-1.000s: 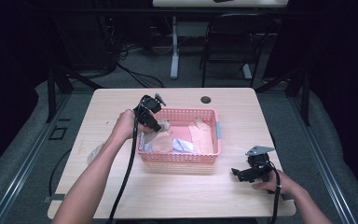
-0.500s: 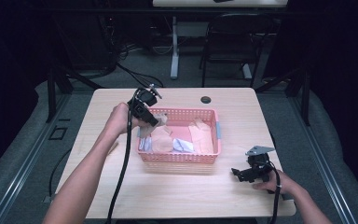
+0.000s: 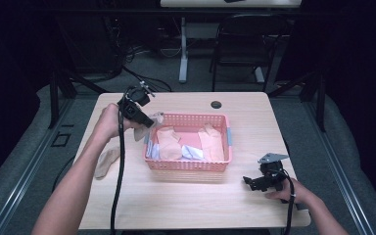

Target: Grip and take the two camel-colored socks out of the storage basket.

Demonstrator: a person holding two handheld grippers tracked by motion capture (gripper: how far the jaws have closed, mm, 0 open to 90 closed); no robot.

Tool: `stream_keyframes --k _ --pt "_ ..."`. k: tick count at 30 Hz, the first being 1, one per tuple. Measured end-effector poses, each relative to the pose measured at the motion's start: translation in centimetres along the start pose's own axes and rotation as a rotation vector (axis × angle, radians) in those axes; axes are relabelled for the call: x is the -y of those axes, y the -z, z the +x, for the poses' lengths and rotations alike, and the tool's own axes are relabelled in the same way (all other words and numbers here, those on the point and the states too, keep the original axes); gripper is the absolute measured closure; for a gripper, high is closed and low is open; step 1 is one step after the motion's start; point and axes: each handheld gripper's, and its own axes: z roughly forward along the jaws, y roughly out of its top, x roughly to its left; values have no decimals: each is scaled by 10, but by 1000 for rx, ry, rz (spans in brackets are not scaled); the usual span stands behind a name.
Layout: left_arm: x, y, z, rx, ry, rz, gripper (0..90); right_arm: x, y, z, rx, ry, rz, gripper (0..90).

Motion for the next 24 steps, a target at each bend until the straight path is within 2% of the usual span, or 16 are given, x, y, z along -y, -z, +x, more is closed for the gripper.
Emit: stream_keyframes --k 5,10,16,24 --pt "18 14 14 -22 38 -12 832 0 0 0 -2 -4 -3 0" --pt "41 18 30 -33 92 -9 831 0 0 0 -2 -4 -2 0" --pt "77 7 48 -39 180 14 831 0 0 0 -2 -3 -2 0" --pt "116 -14 67 -40 264 53 832 0 0 0 -3 -4 -3 0"
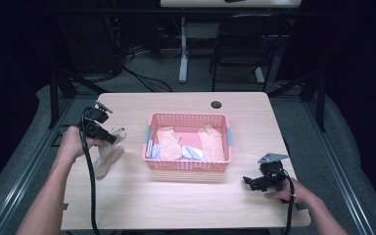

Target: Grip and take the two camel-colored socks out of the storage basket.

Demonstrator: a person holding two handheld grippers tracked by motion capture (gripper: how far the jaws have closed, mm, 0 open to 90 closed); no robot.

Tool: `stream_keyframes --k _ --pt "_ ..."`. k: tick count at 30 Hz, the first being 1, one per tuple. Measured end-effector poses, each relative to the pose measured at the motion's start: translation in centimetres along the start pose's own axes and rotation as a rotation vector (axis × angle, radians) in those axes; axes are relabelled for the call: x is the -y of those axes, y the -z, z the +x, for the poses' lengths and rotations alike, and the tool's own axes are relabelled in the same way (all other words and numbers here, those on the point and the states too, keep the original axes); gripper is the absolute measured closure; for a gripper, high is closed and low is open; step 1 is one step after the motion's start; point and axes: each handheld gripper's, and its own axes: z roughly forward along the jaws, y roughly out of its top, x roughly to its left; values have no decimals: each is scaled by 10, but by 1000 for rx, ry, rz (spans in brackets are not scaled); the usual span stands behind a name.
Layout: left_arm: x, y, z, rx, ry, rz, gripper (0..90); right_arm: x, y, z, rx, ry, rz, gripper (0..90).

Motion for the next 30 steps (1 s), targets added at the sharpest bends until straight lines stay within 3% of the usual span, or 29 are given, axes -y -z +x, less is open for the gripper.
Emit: stream_keyframes --k 6,15,19,20,21,22,23,24,25,27,28,30 --pt "18 -14 9 -47 44 9 833 0 0 0 0 0 0 0" --pt "39 -59 21 -54 110 62 827 0 0 0 1 2 -2 0" --pt "43 -69 26 -52 124 77 801 0 0 0 1 3 -3 0" --pt "44 -71 26 -49 141 75 777 0 0 0 2 3 -3 0" --pt "45 -72 27 -51 151 71 681 0 0 0 3 0 0 0" --pt "46 -71 27 -56 163 63 681 0 0 0 3 0 0 0" --pt "47 -67 27 -81 166 56 549 0 0 0 3 0 0 0" --pt "47 -67 27 -81 166 56 477 0 0 0 3 0 0 0" --pt "50 -59 26 -108 180 27 403 0 0 0 4 0 0 0" --pt "52 -54 26 -116 189 11 353 0 0 0 4 0 -1 0" --pt "53 -51 26 -120 193 1 259 0 0 0 3 0 0 0" --pt "60 -37 23 -142 195 -38 200 0 0 0 3 1 -1 0"
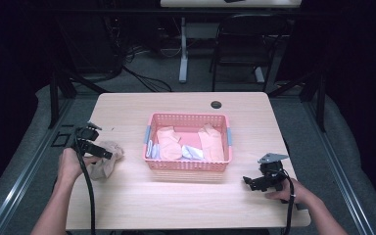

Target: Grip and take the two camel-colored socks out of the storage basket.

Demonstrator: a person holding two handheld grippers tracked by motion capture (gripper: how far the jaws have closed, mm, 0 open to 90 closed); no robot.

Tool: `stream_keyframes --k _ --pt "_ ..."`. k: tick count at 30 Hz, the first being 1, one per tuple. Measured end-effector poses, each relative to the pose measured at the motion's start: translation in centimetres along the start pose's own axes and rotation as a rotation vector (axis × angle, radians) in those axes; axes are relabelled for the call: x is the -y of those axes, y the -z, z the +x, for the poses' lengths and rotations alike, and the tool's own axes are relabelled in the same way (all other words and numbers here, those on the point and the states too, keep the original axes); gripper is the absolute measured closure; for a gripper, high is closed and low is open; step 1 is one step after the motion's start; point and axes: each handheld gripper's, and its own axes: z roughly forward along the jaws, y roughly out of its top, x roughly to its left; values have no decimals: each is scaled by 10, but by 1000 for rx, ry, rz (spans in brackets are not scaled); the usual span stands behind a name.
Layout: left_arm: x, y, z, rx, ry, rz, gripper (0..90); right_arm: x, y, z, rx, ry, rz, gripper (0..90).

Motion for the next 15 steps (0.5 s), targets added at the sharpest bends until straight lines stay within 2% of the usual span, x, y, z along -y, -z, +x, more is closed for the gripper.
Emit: stream_keyframes --k 1,9,15 --pt "3 5 0 -6 0 -14 150 0 0 0 0 1 -2 0" --pt "27 34 -9 -59 -11 -77 61 0 0 0 -1 2 -3 0" --pt "56 32 -17 -82 11 -98 2 0 0 0 0 2 -3 0"
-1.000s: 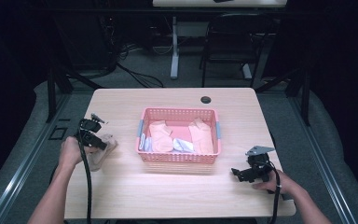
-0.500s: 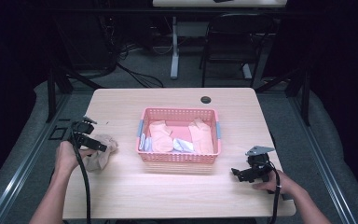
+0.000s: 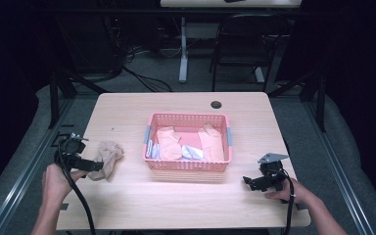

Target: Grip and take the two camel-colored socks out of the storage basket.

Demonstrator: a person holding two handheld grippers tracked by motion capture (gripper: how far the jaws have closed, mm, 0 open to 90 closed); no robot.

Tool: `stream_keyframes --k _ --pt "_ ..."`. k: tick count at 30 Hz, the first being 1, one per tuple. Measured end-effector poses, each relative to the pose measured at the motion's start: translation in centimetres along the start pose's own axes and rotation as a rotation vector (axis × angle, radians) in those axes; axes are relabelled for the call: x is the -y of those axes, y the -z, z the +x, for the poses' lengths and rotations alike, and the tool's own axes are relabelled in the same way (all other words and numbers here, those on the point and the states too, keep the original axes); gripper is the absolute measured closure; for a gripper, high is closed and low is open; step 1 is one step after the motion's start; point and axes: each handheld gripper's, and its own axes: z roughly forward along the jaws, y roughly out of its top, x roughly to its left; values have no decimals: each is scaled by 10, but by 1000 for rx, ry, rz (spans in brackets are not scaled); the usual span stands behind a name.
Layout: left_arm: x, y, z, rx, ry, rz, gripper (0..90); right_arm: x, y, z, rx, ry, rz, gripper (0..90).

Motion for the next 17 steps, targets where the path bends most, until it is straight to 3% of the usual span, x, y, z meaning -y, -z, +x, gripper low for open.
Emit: stream_keyframes --k 8,17 --pt "43 -26 -9 6 44 25 0 0 0 0 0 -2 1 0" --pt "52 -40 -5 -1 44 35 0 0 0 0 -2 -3 0 0"
